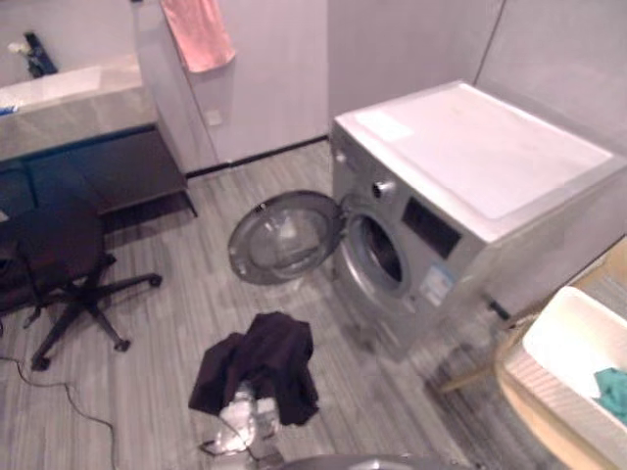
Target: Pick up the laundry basket with both hands and put the clothes into the washing machine.
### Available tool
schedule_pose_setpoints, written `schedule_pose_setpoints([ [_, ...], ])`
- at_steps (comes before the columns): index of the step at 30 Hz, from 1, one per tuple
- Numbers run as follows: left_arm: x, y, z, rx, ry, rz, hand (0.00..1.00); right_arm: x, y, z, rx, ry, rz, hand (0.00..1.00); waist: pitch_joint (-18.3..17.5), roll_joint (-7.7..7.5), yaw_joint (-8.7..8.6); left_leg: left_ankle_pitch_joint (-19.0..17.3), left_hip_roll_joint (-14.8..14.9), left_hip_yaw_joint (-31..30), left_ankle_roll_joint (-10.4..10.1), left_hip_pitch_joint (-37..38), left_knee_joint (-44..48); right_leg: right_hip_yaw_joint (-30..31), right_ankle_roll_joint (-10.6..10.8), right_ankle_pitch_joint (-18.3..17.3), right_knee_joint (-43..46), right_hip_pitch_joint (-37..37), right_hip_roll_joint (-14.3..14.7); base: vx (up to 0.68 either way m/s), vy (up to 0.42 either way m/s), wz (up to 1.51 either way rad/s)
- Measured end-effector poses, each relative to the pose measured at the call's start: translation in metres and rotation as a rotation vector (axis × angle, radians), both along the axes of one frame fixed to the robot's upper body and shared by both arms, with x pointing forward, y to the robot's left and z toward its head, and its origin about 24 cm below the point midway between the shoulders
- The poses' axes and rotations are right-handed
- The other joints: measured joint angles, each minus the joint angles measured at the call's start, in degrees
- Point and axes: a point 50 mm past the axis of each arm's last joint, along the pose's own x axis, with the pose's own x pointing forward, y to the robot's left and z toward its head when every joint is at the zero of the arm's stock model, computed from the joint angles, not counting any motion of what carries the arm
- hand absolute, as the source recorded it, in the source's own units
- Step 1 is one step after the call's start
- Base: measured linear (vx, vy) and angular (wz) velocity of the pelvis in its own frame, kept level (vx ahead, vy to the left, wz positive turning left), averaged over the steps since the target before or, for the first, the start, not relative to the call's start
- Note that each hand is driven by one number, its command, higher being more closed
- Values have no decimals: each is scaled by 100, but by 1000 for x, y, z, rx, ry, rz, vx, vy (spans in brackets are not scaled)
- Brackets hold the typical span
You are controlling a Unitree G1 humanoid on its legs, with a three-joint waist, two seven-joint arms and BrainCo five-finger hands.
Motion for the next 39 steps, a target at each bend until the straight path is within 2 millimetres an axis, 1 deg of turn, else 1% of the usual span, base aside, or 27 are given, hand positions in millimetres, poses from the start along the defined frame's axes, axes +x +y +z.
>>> schedule_pose_setpoints([
  [1,3,7,2,36,-11,-24,100,5,12,-2,31,-17,-4,0,-24,-203,-111,-23,-320,138,66,-26,53,158,68,210,-202,40,-255,206,678,3],
  [2,12,13,7,64,-41,-45,100,8,23,-3,61,-33,-20,0,-96,-437,-164,-214,-565,262,250,-184,276,324,184,601,-419,25,-495,152,490,3],
  [3,17,13,10,69,-58,-54,100,12,24,-3,65,-45,-29,0,-84,-370,-161,-317,-662,313,341,-301,408,434,85,947,-469,-74,-570,162,610,-25],
  [4,23,8,14,68,-78,-85,100,20,23,-1,60,-70,-29,0,-101,-396,-147,-398,-764,464,463,-279,424,482,-246,1401,-353,-277,-661,138,606,-53],
  [5,26,4,16,65,-94,-121,100,26,23,1,56,-98,-27,0,-61,-275,-105,-408,-813,690,509,-181,329,471,-730,1801,-94,-592,-754,109,479,-69],
  [6,27,1,18,64,-101,-134,100,30,23,2,53,-111,-24,0,-49,-260,-90,-407,-838,855,554,-83,267,407,-967,2041,44,-738,-806,81,364,-79],
  [7,27,-2,19,64,-106,-150,100,33,21,3,48,-124,-23,0,33,-132,-91,-349,-895,1058,659,94,107,253,-1291,2252,349,-960,-899,97,404,-76],
  [9,27,-3,19,66,-107,-154,100,40,15,8,25,-159,-21,0,110,-36,-223,-232,-969,1467,849,514,-219,-297,-1682,1809,1660,-1403,-1057,105,365,-67],
  [10,28,-3,20,66,-112,-156,100,42,13,9,17,-171,-18,0,135,1,-279,-191,-1063,1627,911,868,-534,-875,-1783,1305,2463,-1546,-1056,167,244,-77],
  [11,29,-4,22,66,-122,-158,100,43,14,9,18,-175,-18,0,145,7,-321,-187,-1139,1748,918,1184,-846,-1210,-1516,751,2916,-1642,-869,181,195,-86],
  [12,30,-4,22,67,-126,-159,100,44,15,10,20,-180,-20,0,157,16,-333,-187,-1151,1830,918,1311,-961,-1269,-1392,510,3029,-1693,-668,215,149,-95],
  [14,38,-10,26,63,-149,-186,100,45,14,11,27,-202,-34,0,225,63,-365,-188,-1128,2164,916,1603,-1172,-1416,-1162,-46,2886,-1949,210,167,16,-89],
  [16,48,-22,33,41,-185,-235,100,40,14,11,36,-213,-97,0,287,82,-393,-200,-1100,2402,893,1712,-1239,-1910,-1157,-56,2047,-1949,517,195,-54,-35],
  [18,58,-34,40,17,-222,-263,100,28,16,9,48,-205,-169,0,290,-54,-430,-302,-1104,2609,715,1813,-1264,-2279,-1330,350,738,-1860,580,269,-119,-2],
  [19,60,-40,41,14,-228,-279,100,16,22,6,68,-186,-200,0,341,-115,-490,-447,-1124,2674,486,1971,-1230,-2293,-2002,981,220,-1702,598,332,-177,-22],
  [20,56,-48,39,-10,-213,-278,100,19,16,8,53,-199,-196,0,362,55,-479,-349,-944,2815,311,2128,-1229,-2221,-1910,895,193,-1578,823,320,-168,-33],
  [21,55,-52,39,-16,-212,-286,100,20,15,9,49,-207,-194,0,353,89,-487,-289,-873,2898,212,2157,-1166,-2186,-1913,826,183,-1530,892,283,-154,-55],
  [23,56,-61,42,-26,-226,-315,100,22,16,10,58,-221,-214,0,347,138,-463,-230,-639,3037,115,2241,-713,-2087,-1862,563,161,-1292,1113,213,-112,-31],
  [27,57,-68,52,-45,-272,-348,100,27,18,12,61,-246,-211,0,356,95,-257,-223,411,2688,99,1402,2831,-1822,-1878,325,-2,-621,1399,195,-134,-32],
  [29,57,-66,53,-51,-278,-337,100,32,19,13,60,-250,-172,0,341,123,-193,-250,544,2537,118,875,3701,-1611,-1869,321,-195,-344,1453,139,-15,-45],
  [32,51,-63,51,-61,-273,-313,100,36,19,14,60,-254,-146,0,340,90,-166,-384,580,2492,363,567,3382,-1256,-1808,327,-338,-277,1496,49,42,-61],
  [33,47,-59,47,-62,-254,-294,100,40,21,14,62,-258,-119,0,342,53,-143,-480,578,2356,518,464,2912,-974,-1750,356,-386,-327,1512,44,67,-103],
  [34,43,-54,44,-61,-236,-271,100,45,24,14,68,-260,-92,0,325,-3,-100,-495,512,2131,536,394,2408,-677,-1718,376,-384,-398,1516,128,114,-152],
  [35,40,-50,40,-60,-219,-257,100,50,25,14,70,-258,-69,0,321,-47,-25,-478,396,1568,516,379,1602,-356,-1614,438,-373,-522,1531,116,108,-136],
  [37,38,-48,37,-56,-204,-248,100,48,23,10,69,-219,-57,0,287,-11,-35,-390,212,517,383,433,532,-82,-1552,480,-311,-689,1568,130,182,-116],
  [38,38,-50,35,-61,-195,-256,100,46,20,8,61,-197,-41,0,238,71,-53,-246,160,339,146,523,104,64,-1534,497,-271,-717,1552,117,224,-85],
  [39,38,-50,33,-60,-185,-261,100,42,18,8,55,-186,-38,0,227,81,-66,-175,129,374,26,579,-71,118,-1497,512,-280,-697,1542,136,265,-52],
])
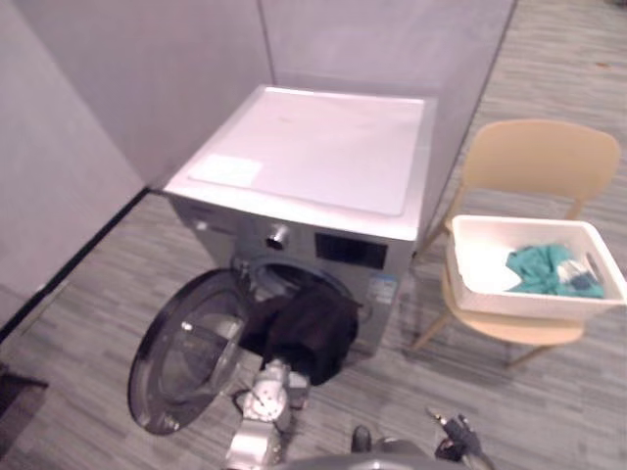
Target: Pick up the laundry basket with both hands and put the clothes into the washing machine.
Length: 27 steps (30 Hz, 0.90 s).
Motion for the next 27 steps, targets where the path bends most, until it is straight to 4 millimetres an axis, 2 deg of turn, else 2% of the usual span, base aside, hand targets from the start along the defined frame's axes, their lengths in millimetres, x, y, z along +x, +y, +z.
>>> schedule_pose_setpoints([
  [1,-1,0,-4,4,18,-2,100,-6,-4,0,-13,14,-3,0,-42,63,-95,225,-101,144,-106,165,-434,41,76,34,-31,90,-30,147,310,-17],
  [2,-2,0,-6,4,28,-6,100,-10,-10,0,-30,22,1,0,-128,188,-217,736,-276,245,49,298,-892,34,194,12,-40,143,-56,153,336,-7],
  [3,-2,1,-6,7,27,-8,100,-12,-12,0,-35,27,1,0,-181,236,-270,775,-335,424,42,360,-1061,49,240,-3,-12,133,-75,156,370,8],
  [4,1,6,-5,30,17,-12,100,-13,-12,0,-33,29,2,0,-273,213,-281,791,-540,527,38,526,-1372,126,375,-4,29,98,-231,128,351,-18],
  [5,3,11,-3,50,3,-17,100,-13,-7,-1,-21,31,9,0,-303,87,-247,774,-679,678,102,533,-1429,285,516,64,-3,14,-392,108,313,-24],
  [7,4,25,-4,101,2,-18,100,-9,1,-2,2,19,13,0,-291,-13,-255,706,-910,788,236,528,-1438,407,692,174,-158,19,-603,37,238,-26],
  [10,4,34,-5,131,4,-15,100,-9,3,-2,7,19,18,0,-309,-53,-263,715,-1249,990,368,545,-1578,606,873,406,-501,42,-844,28,249,-19],
  [12,3,35,-7,138,12,-17,100,-8,3,-2,7,15,24,0,-301,-46,-260,711,-1349,1088,388,529,-1629,718,925,554,-707,32,-914,0,175,-27],
  [15,0,36,-10,141,25,-19,100,-5,4,-1,11,6,53,0,-278,-64,-262,655,-1324,1331,477,530,-1640,840,906,677,-846,-87,-858,-40,38,-43],
  [17,-1,35,-11,139,32,-19,100,-1,5,-1,6,-1,69,0,-244,-47,-265,657,-1236,1467,470,531,-1716,369,736,618,-795,-194,-919,-41,-30,-31],
  [18,-3,36,-12,141,38,-18,100,-1,5,-1,5,-1,73,0,-226,-69,-258,666,-1187,1516,453,537,-1721,-191,743,698,-763,-169,-1020,24,-46,-33],
  [19,-5,38,-15,146,51,-18,100,1,5,0,1,-8,86,0,-197,-39,-268,681,-1164,1467,428,539,-1727,-180,789,768,-796,-166,-961,61,-70,-26],
  [22,-5,31,-19,129,70,-29,100,7,0,3,-20,-27,107,0,-25,16,-279,717,-1039,1460,369,541,-1718,-219,743,747,-739,-178,-864,40,-94,-3],
  [23,5,31,-14,129,42,-27,100,20,0,7,-31,-62,128,0,304,-66,-270,684,-990,1442,342,325,-1345,-194,682,524,-159,-494,-945,-40,-110,6],
  [25,16,32,-7,132,9,-15,100,32,1,11,-34,-95,139,0,630,-194,-266,516,-915,1400,375,-96,-633,-214,651,370,388,-807,-1065,-128,-109,18],
  [26,27,31,1,132,-30,-4,100,45,0,16,-46,-134,143,0,951,-201,-251,258,-728,1275,431,-586,188,-320,600,286,892,-1111,-1103,-180,-88,26],
  [27,32,30,6,134,-50,8,100,52,1,20,-58,-165,160,0,1057,-190,-244,73,-571,1190,410,-960,706,-364,557,192,1217,-1367,-1132,-221,-36,30],
])
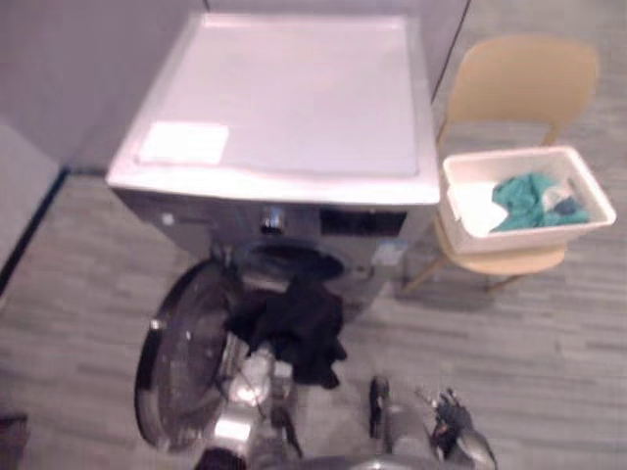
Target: Pick up the laundry basket with both hands and put the clothes into the washing machine.
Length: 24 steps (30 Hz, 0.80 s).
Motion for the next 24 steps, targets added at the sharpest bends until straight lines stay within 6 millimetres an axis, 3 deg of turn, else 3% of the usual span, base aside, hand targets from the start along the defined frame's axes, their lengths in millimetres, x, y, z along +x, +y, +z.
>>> schedule_pose_setpoints([
  [3,11,-2,13,-12,-54,42,100,20,3,16,-29,-109,39,0,303,-59,3,-578,358,-134,2,-738,1050,-111,-21,-464,950,-638,-44,-243,-24,10],
  [4,15,-2,20,-38,-83,81,100,31,8,24,-37,-168,47,0,378,-83,94,-873,517,-196,-7,-1184,1565,-84,-48,-711,1345,-1072,-50,-135,-22,-16],
  [8,28,-4,31,-91,-119,144,100,45,10,38,-46,-246,43,0,497,-89,148,-992,769,-198,-12,-1920,2080,-69,-27,-775,1690,-1778,-38,-166,-53,-18],
  [10,43,-7,48,-125,-173,177,100,50,11,43,-56,-268,34,0,569,-136,139,-993,891,-212,-12,-2266,2319,-95,-138,-752,1894,-2119,-41,-86,-62,-14],
  [15,98,-11,104,-177,-322,268,100,65,11,59,-66,-357,-6,0,645,-196,109,-984,1181,-272,7,-3170,2837,-86,-311,-681,2236,-2994,68,-48,-56,-17],
  [17,122,-6,137,-211,-394,330,100,70,13,66,-67,-400,-13,0,718,-242,69,-1007,1285,-317,22,-3541,3031,-71,-375,-638,2311,-3327,142,-25,-32,-19],
  [24,161,17,229,-365,-563,438,100,77,19,76,-35,-465,-34,0,841,-429,-42,-1123,1582,-342,36,-4382,3413,-36,-435,-504,2358,-4114,357,-14,-23,-22],
])
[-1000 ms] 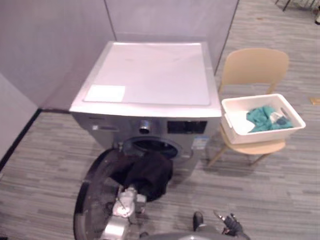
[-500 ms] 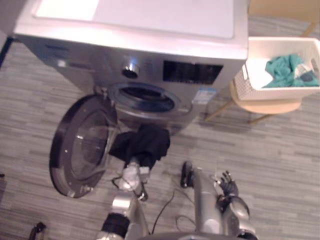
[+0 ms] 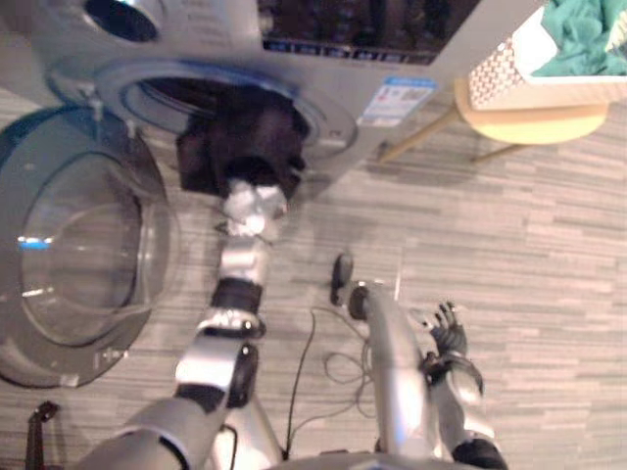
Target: Pick up the laundry basket with both hands and put the clothes into the washing machine.
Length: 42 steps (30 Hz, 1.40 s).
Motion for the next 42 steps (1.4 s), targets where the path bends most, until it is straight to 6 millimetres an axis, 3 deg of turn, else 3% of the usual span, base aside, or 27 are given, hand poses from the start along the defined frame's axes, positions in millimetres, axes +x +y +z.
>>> schedule_pose_setpoints([
  [6,12,15,58,-62,-104,23,100,3,5,6,26,-50,-8,0,58,-106,-30,-56,166,85,23,-438,176,56,-19,110,-37,-428,114,7,8,-19],
  [13,13,40,98,-72,-163,64,100,5,3,11,53,-97,-14,0,143,-221,-36,-56,172,20,29,-921,170,-34,6,213,-188,-771,120,1,14,-3],
  [16,13,48,116,-13,-177,86,100,6,2,14,68,-124,-15,0,157,-245,-19,-55,180,30,30,-1134,154,-43,35,286,-309,-936,143,5,37,-10],
  [20,9,44,151,80,-228,91,100,5,3,15,104,-151,-18,0,184,-288,-4,-55,270,100,31,-1351,156,-59,36,421,-509,-1081,221,18,46,-20],
  [21,5,38,168,106,-270,83,100,2,1,14,120,-158,-27,0,185,-289,-5,-55,274,116,33,-1458,147,-60,58,467,-587,-1158,233,17,41,-14],
  [27,-10,13,220,153,-389,21,100,-4,-2,12,129,-156,-51,0,186,-291,-17,-127,385,167,157,-1709,298,-46,95,528,-687,-1340,304,29,61,-19],
  [29,-28,7,256,281,-479,76,100,-12,-6,9,126,-140,-70,0,186,-291,-22,-132,415,233,166,-1730,364,-14,96,529,-683,-1406,314,42,58,-14],
  [31,-41,5,275,371,-535,132,100,-15,-8,6,127,-131,-78,0,186,-291,-39,-133,448,266,166,-1730,400,-10,96,529,-668,-1429,321,43,44,-14],
  [34,-75,6,311,550,-683,307,100,-21,-7,1,140,-115,-77,0,186,-291,-73,-133,480,287,165,-1745,502,2,95,528,-614,-1487,324,49,48,-14],
  [40,-96,17,327,625,-752,467,100,-27,-4,-5,175,-101,-80,0,186,-291,-159,-135,479,297,165,-1771,623,54,96,528,-556,-1536,302,37,53,-4],
  [41,-102,21,332,628,-767,497,0,-28,-5,-5,180,-103,-87,0,186,-290,-150,-135,481,295,166,-1829,679,69,96,528,-534,-1601,302,20,38,-7],
  [42,-106,23,336,626,-778,518,0,-28,-5,-5,183,-105,-91,0,186,-291,-148,-135,481,293,166,-1863,697,75,96,528,-522,-1636,301,15,35,-6],
])
